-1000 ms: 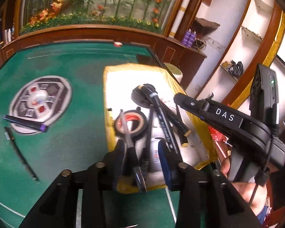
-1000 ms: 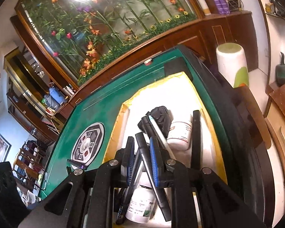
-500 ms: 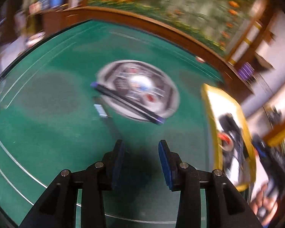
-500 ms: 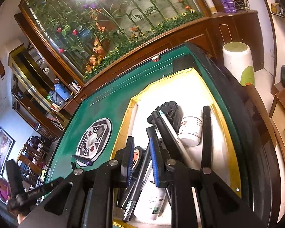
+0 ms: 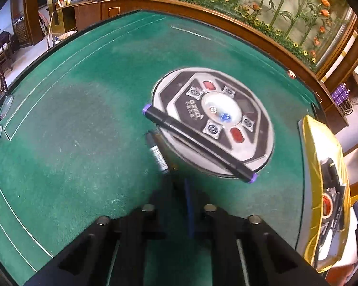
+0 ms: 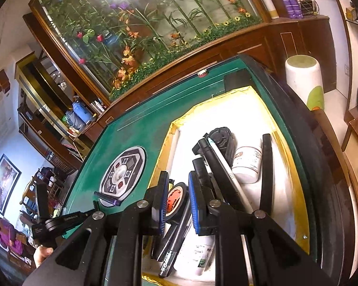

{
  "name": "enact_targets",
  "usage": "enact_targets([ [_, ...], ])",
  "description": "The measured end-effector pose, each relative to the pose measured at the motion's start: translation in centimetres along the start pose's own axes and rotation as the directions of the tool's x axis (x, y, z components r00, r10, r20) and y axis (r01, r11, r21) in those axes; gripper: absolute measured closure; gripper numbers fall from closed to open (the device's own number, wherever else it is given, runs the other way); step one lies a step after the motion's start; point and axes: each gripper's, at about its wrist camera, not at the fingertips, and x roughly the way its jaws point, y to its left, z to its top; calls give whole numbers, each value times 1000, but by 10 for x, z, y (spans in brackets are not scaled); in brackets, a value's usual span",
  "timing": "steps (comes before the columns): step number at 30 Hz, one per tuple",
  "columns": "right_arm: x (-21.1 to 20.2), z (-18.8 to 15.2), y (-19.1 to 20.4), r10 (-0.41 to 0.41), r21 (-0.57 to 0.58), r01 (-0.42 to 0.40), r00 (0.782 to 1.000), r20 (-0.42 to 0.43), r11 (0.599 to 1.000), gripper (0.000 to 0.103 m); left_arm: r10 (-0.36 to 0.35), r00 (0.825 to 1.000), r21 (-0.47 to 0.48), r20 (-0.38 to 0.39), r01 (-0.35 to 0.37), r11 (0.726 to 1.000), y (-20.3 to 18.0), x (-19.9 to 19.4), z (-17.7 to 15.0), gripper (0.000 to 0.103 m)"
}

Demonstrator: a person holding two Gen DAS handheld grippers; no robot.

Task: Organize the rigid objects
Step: 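Move both open tools back to the black pens on the table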

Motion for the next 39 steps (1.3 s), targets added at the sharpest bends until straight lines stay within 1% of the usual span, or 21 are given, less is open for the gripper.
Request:
enact_targets([
  [3, -1, -1, 6, 14, -29, -14, 1000, 8, 999, 86, -16, 1000, 18, 10, 16, 1000, 9, -5, -3, 99],
  [5, 0, -3, 13, 30, -59, -29, 1000, 7, 998, 86, 4, 1000, 41, 18, -5, 999, 18, -9, -8, 100],
  [7, 3, -5, 23, 49, -103, -49, 999, -8, 993, 86, 30, 999, 53, 12, -31, 998, 36, -9, -15, 102],
  [8, 5, -7, 29, 61, -126, -63, 998, -17, 990, 86, 18, 1000, 58, 25, -19, 998, 45, -12, -17, 102],
  [11, 16, -19, 59, 111, -229, -130, 989, -94, 965, 86, 15, 999, 60, 43, -17, 998, 65, -19, -22, 102],
  [12, 24, -26, 74, 137, -261, -171, 980, -142, 950, 86, -7, 999, 50, 37, 5, 999, 70, -19, -21, 102],
  [14, 33, -34, 94, 180, -281, -234, 962, -203, 931, 86, -69, 997, 13, 15, 69, 998, 77, -19, -18, 101],
  [15, 40, -37, 106, 200, -286, -269, 948, -247, 920, 86, -112, 994, -11, 9, 112, 994, 80, -20, -16, 101],
  [16, 45, -38, 115, 202, -294, -281, 941, -271, 914, 85, -150, 989, -31, 2, 150, 988, 81, -20, -14, 101],
  [18, 59, -40, 137, 169, -347, -279, 934, -314, 895, 81, -180, 984, -44, -5, 180, 983, 77, -21, -9, 101],
  [20, 82, -44, 167, 98, -453, -252, 937, -337, 855, 76, -180, 984, -43, -1, 180, 983, 73, -24, -7, 101],
  [24, 133, -55, 204, -12, -575, -227, 924, -382, 786, 76, -184, 983, -41, -17, 183, 982, 72, -25, -12, 101],
  [26, 157, -58, 217, -65, -612, -206, 919, -390, 763, 76, -179, 984, -40, -23, 178, 983, 75, -26, -14, 101],
  [29, 179, -63, 230, -101, -663, -217, 908, -406, 716, 76, -174, 984, -48, -29, 173, 984, 83, -27, -17, 101],
  [31, 193, -65, 237, -128, -682, -210, 903, -410, 701, 76, -174, 984, -50, -29, 172, 984, 87, -29, -17, 101],
  [33, 206, -69, 239, -151, -693, -226, 887, -437, 684, 76, -177, 984, -57, -26, 175, 983, 91, -31, -17, 101],
  [34, 211, -72, 241, -163, -705, -229, 882, -441, 671, 76, -179, 984, -58, -26, 177, 983, 92, -31, -16, 101],
  [35, 213, -73, 244, -182, -729, -207, 891, -416, 652, 76, -180, 983, -58, -26, 178, 982, 92, -32, -17, 101],
  [36, 216, -75, 245, -206, -743, -188, 892, -403, 642, 76, -182, 983, -59, -26, 180, 982, 93, -32, -17, 101],
  [38, 222, -76, 242, -203, -724, -203, 879, -432, 659, 76, -185, 982, -58, -27, 184, 981, 94, -32, -17, 101],
  [39, 225, -77, 241, -216, -725, -195, 875, -433, 661, 78, -186, 982, -58, -27, 184, 981, 94, -32, -18, 101],
])
